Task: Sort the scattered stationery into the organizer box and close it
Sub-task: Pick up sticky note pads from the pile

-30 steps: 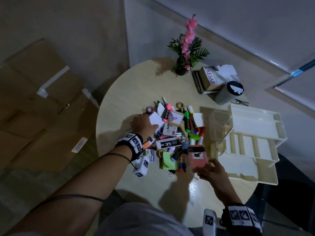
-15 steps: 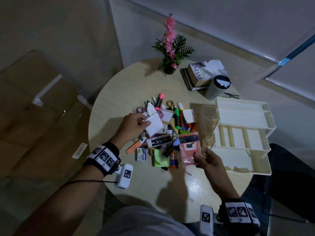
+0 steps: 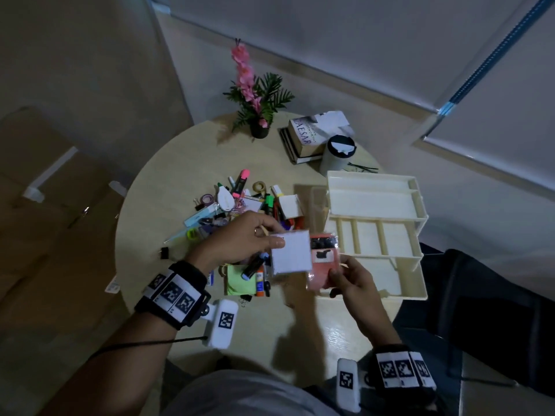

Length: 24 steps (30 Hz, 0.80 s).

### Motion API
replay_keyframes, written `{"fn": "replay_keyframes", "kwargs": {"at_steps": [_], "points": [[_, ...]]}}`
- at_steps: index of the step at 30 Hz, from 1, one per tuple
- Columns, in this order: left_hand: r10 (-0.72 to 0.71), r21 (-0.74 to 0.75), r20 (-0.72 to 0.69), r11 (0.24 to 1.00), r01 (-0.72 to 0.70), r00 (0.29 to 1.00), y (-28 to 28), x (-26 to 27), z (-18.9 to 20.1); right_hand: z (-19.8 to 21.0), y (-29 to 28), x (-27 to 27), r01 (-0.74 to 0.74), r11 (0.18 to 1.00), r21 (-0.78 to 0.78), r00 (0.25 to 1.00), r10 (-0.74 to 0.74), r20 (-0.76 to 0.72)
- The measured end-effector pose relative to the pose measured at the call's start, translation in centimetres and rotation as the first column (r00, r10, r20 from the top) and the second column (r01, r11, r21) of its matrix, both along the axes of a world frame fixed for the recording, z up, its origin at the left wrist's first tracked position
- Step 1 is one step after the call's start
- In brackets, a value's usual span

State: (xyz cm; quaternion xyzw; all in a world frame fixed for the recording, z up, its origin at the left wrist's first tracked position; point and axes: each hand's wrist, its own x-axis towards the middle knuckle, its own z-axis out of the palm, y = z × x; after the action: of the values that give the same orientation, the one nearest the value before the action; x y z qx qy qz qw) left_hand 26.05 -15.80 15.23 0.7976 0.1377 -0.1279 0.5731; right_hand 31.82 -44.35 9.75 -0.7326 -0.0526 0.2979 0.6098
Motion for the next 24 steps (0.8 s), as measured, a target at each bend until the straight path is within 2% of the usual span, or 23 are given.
{"fn": "replay_keyframes", "kwargs": {"at_steps": [3,7,10,13,15,18,20,22,24], "points": [[-0.066,0.016,-0.085,0.998,0.067,0.994,-4.1,1.1,-1.0,-0.5,-1.7,0.1,-0.094,0.995,0.044,0.992,0.097,-0.084],[-0.044,0.035,-0.116,0.998,0.048,0.992,-9.5,2.2,-3.7,-1.7,-4.1,0.8,-0.034,0.996,0.088,0.978,0.051,-0.201],[0.039,0.080,-0.112,0.996,-0.030,0.993,-12.4,2.9,-5.5,-2.9,-6.1,2.2,-0.068,0.998,-0.015,0.988,0.065,-0.139],[0.069,0.271,-0.178,0.962,-0.019,0.982,-14.0,3.1,-8.0,-4.1,-7.5,4.2,-0.010,0.989,-0.149,0.989,-0.012,-0.146],[0.074,0.375,-0.267,0.926,0.033,0.961,-14.4,2.9,-9.6,-5.0,-7.9,5.6,-0.046,0.972,-0.230,0.987,0.009,-0.159],[0.072,0.441,-0.337,0.893,0.090,0.939,-15.2,2.9,-10.8,-6.2,-7.7,7.4,-0.178,0.922,-0.345,0.977,0.123,-0.174],[0.068,0.483,-0.357,0.867,0.122,0.932,-15.7,3.0,-11.3,-7.1,-7.3,8.4,-0.221,0.890,-0.399,0.966,0.145,-0.212],[0.075,0.503,-0.373,0.854,0.134,0.925,-16.2,3.1,-11.5,-7.6,-6.5,9.1,-0.234,0.877,-0.419,0.962,0.148,-0.228],[0.088,0.489,-0.389,0.863,0.125,0.917,-16.4,3.1,-11.9,-8.2,-5.4,9.3,-0.209,0.901,-0.381,0.962,0.118,-0.247]]}}
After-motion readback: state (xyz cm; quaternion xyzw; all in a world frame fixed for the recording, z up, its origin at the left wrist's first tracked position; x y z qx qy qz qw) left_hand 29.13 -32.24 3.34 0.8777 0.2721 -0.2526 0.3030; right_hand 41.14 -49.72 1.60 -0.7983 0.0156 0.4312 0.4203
